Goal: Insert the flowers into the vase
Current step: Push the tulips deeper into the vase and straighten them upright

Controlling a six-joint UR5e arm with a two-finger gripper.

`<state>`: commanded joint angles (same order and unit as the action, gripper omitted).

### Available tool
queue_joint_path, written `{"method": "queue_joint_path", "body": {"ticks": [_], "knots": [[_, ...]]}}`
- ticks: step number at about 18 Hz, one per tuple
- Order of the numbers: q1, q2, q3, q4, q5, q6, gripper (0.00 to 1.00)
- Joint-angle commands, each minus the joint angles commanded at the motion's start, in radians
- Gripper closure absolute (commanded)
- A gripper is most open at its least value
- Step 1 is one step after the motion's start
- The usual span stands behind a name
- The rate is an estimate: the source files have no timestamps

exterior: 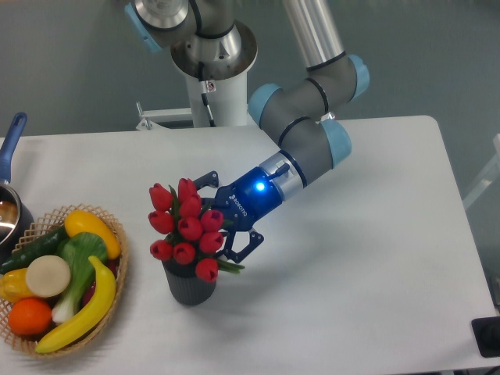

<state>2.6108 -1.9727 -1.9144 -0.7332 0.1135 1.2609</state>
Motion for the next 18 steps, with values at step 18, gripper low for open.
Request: {"method": "queue_joint_path", "body": {"ticks": [18], "knots": [[0.002, 0.035, -0.003, 0.008, 0.092, 0.000, 0.00]]}}
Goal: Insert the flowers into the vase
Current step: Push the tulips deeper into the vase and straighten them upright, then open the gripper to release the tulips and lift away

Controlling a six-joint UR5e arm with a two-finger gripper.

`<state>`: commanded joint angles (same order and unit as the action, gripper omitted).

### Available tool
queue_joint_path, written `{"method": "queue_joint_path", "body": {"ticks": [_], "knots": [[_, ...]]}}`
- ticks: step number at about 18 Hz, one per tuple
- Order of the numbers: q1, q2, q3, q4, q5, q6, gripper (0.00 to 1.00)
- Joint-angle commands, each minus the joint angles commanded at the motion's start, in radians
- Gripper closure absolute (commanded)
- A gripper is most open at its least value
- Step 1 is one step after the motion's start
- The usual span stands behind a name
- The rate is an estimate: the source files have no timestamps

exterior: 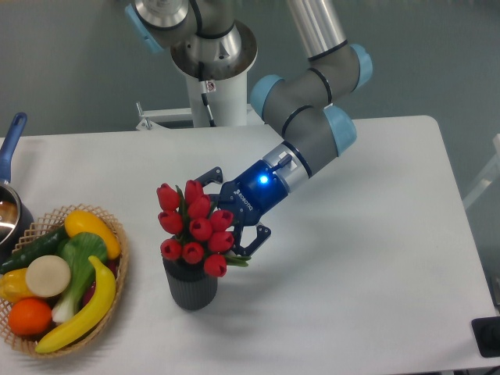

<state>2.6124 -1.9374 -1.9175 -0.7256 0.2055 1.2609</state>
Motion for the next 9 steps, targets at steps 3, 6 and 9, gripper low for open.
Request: {"method": "queue_joint_path", "body": {"ticks": [3, 6, 9], "knots": [[0.000, -0.002, 0.000, 0.000, 0.008, 0.000, 0.00], [-0.003, 0.000, -0.002, -0.002, 0.032, 0.002, 0.00], [-0.006, 0.000, 0.000, 0.000, 0.052, 0.002, 0.00]]}}
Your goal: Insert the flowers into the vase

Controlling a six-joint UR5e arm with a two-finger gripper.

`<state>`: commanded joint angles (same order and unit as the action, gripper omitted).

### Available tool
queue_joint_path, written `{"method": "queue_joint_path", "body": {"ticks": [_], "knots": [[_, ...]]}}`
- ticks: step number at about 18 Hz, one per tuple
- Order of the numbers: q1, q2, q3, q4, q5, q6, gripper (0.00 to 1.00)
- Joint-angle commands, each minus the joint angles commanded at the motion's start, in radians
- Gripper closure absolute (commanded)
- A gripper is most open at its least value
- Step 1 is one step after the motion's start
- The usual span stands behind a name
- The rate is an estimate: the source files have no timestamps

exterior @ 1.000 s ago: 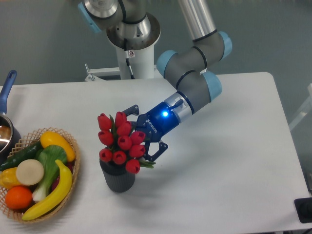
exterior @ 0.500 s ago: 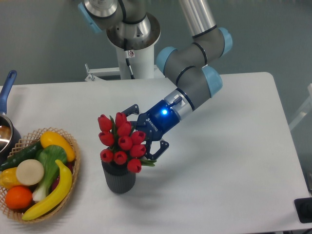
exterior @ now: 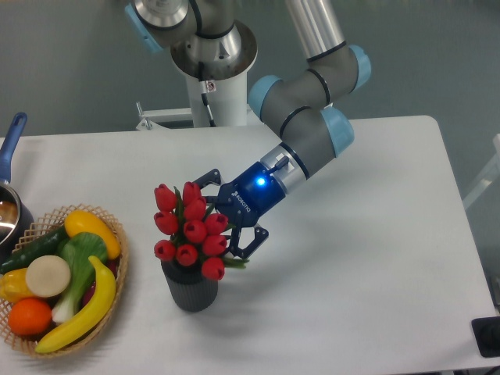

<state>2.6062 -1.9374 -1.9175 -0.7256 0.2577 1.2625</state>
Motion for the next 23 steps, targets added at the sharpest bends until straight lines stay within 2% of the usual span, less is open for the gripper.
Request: {"method": "queue_joint_path", "body": {"ticks": [4, 9, 13, 15, 20, 23], "knots": [[-0.002, 0.009, 0.002, 0.000, 0.066, -0.002, 0.00], [0.012, 0.054, 0.006, 0.000, 0.113, 0.008, 0.00], [0.060, 0.149, -0.035, -0.002, 0.260, 0.072, 0.00], [0.084, 0.170, -0.037, -0.002, 0.323, 0.081, 0.00], [0.129, 0.241, -0.020, -0.002, 0.564, 0.081, 0.00], [0.149, 0.267, -0.005, -0.002, 0.672, 0.081, 0.00]]}}
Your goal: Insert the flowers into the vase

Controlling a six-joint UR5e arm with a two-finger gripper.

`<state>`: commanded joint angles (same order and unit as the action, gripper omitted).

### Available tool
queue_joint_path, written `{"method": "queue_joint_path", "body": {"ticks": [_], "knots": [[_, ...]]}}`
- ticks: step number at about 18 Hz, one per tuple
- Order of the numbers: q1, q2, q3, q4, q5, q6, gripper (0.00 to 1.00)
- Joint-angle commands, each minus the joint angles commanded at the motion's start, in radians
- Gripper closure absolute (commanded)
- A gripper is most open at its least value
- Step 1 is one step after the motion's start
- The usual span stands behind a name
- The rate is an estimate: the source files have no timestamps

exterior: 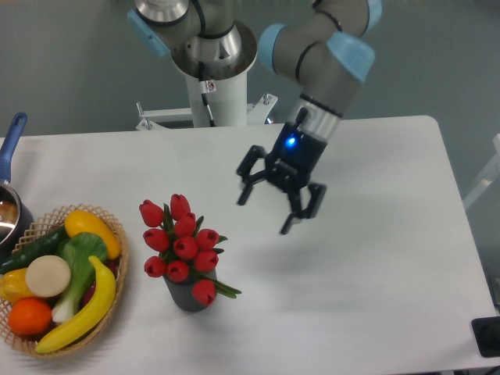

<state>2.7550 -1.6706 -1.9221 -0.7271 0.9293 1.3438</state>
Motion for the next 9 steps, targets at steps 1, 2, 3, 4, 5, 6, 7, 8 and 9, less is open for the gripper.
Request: {"method": "queue_joint_path", "body": {"ticks": [1, 2, 3, 4, 5, 6, 7, 8, 9], "knots": [[0.008, 0.015, 0.005, -0.002, 0.032, -0.002, 0.00], [0.017, 0.032, 0.014, -0.006, 0.078, -0.002, 0.00], [0.023, 0.048, 0.020, -0.012, 0.132, 0.000, 0.00], [0.026, 0.058, 0.015, -0.014, 0.185, 0.002, 0.00], [0.028, 0.066, 0.018, -0.023, 0.231, 0.005, 0.00], [0.026, 0.080, 0.015, -0.034, 0.268, 0.014, 0.00], [0.023, 0.106, 0.015, -0.046, 0.313, 0.026, 0.00], [0.025, 0.127, 0.015, -0.061, 0.347, 0.044, 0.00], [0.026, 0.135, 0.018, -0.078, 0.370, 0.067, 0.00]]}}
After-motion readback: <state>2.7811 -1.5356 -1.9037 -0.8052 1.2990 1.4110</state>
